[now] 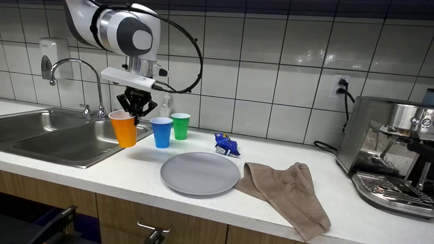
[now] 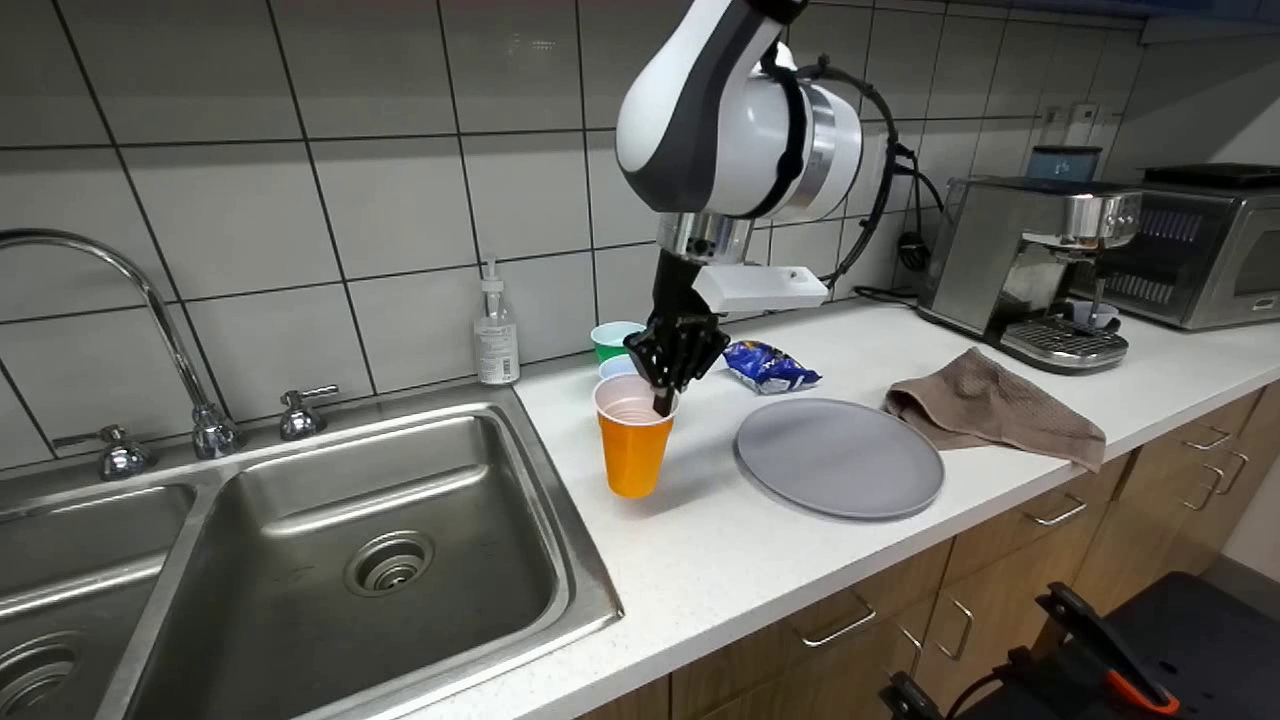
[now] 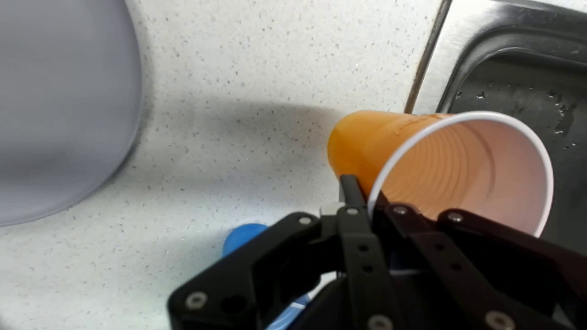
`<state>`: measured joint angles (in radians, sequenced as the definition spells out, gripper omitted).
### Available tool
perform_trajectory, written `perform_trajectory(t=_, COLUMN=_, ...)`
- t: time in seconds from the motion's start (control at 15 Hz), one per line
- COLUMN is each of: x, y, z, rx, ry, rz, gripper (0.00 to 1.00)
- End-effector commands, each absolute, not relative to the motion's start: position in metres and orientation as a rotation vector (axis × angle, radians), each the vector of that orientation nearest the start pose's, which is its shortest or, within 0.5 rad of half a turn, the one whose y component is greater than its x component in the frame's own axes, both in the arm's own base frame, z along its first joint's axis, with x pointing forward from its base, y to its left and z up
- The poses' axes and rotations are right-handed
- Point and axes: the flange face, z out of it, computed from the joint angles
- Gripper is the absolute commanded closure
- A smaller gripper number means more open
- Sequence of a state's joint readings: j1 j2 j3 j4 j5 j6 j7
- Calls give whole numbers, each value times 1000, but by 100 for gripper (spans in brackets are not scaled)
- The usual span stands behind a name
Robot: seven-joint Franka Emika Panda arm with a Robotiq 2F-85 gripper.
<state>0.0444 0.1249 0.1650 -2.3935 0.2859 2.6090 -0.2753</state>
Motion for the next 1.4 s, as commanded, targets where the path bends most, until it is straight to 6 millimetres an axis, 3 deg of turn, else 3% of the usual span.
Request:
perform_trajectory(t=0.0, x=475, y=90, z=292, rx=-2955, ry=-325, rz=-130, gripper=99)
perform_trajectory(t=0.47, x=454, y=62, z=300, rx=-2985, ry=-252, rz=-116, gripper=99)
perform_trajectory(t=1.07, x=456, y=-20, z=301, rx=-3008, ry=-91, rz=-59, gripper=99)
perform_trajectory(t=1.33, x=452, y=-44, z=295, rx=-3026, ry=-43, rz=-19, gripper=99)
